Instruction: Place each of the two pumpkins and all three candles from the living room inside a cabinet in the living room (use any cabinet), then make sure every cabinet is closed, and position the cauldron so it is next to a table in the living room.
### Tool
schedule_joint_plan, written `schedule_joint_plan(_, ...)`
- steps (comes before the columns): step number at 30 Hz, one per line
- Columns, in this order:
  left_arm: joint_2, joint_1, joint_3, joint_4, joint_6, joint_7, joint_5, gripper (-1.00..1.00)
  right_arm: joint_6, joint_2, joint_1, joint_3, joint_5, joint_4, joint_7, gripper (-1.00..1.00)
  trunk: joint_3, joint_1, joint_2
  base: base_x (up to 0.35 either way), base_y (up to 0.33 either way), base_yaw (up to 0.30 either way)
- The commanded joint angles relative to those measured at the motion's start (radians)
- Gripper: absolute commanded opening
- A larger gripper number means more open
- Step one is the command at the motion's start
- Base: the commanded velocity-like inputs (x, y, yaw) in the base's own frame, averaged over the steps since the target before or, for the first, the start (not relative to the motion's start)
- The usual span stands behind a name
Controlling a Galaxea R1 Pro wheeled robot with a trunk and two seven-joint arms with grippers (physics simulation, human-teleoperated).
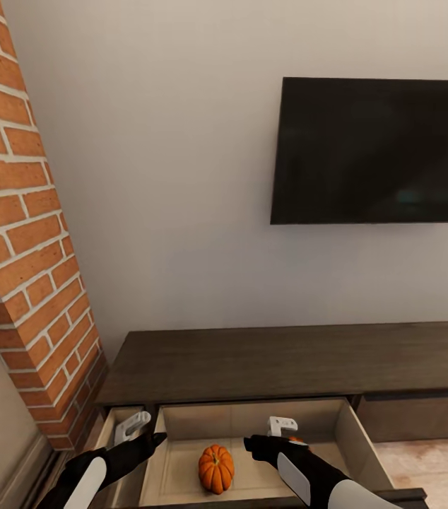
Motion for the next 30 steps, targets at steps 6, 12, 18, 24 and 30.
schedule_joint_plan(6, 0.000, 0.000, -0.002, -0.001, 0.003, 0.005, 0.007, 1.00, 0.003, -0.001, -0.001, 0.008, -0.008, -0.002, -0.007, 1.00, 0.018, -0.023, 0.042, -0.001, 0.002, 0.000)
schedule_joint_plan(12, 0.000, 0.000, -0.002, -0.001, 0.003, 0.005, 0.007, 1.00, 0.003, -0.001, -0.001, 0.008, -0.008, -0.002, -0.007, 1.00, 0.037, -0.046, 0.084, 0.000, 0.000, 0.000)
schedule_joint_plan(18, 0.000, 0.000, -0.002, -0.001, 0.003, 0.005, 0.007, 1.00, 0.003, -0.001, -0.001, 0.008, -0.008, -0.002, -0.007, 1.00, 0.055, -0.069, 0.126, 0.000, 0.000, 0.000)
schedule_joint_plan(24, 0.000, 0.000, -0.002, -0.001, 0.003, 0.005, 0.007, 1.00, 0.003, -0.001, -0.001, 0.008, -0.008, -0.002, -0.007, 1.00, 0.074, -0.092, 0.168, 0.000, 0.000, 0.000)
schedule_joint_plan(30, 0.001, 0.000, -0.001, -0.001, 0.003, 0.005, 0.007, 1.00, 0.003, -0.001, -0.001, 0.008, -0.008, -0.002, -0.007, 1.00, 0.093, -0.115, 0.210, 0.000, 0.000, 0.000)
